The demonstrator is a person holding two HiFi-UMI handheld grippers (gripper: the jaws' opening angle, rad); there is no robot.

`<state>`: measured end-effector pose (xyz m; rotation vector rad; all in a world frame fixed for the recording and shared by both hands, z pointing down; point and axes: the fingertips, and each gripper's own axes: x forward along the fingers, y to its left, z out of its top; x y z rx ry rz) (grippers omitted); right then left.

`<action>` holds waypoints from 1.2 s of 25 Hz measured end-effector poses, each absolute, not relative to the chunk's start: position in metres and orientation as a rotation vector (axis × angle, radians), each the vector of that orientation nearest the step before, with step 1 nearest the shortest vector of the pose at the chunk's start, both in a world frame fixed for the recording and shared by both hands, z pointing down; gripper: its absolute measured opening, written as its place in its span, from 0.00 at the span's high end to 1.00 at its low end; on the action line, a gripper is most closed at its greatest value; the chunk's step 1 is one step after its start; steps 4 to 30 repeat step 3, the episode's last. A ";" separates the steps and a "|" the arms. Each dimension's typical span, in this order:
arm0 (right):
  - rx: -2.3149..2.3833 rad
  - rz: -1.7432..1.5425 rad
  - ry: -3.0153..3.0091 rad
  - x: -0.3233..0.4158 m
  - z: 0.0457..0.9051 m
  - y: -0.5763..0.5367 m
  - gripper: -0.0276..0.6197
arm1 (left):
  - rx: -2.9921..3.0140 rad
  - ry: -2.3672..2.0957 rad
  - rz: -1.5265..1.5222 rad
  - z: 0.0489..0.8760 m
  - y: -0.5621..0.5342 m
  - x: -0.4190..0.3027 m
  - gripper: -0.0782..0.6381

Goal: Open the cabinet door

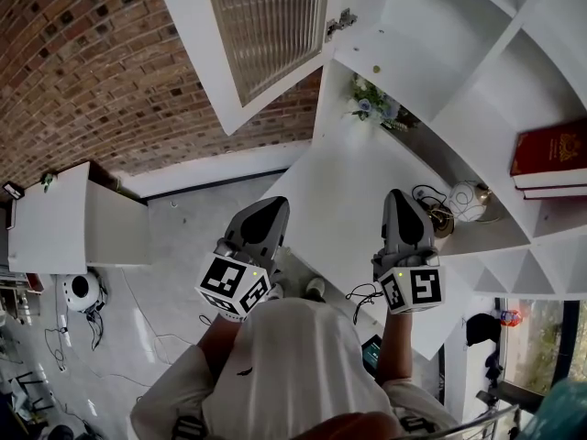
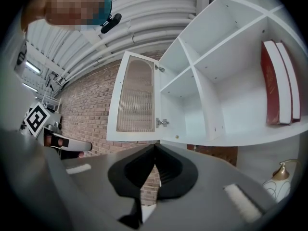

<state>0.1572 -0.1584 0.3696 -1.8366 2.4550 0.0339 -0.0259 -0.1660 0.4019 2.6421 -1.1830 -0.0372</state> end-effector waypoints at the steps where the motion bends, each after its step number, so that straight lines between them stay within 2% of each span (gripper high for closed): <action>1: -1.835 0.032 2.456 0.156 0.370 -0.158 0.96 | 2.643 -1.183 -0.038 0.402 -0.166 -0.026 0.88; 30: -1.832 0.028 2.459 0.154 0.371 -0.158 0.96 | 2.643 -1.183 -0.039 0.401 -0.166 -0.027 0.88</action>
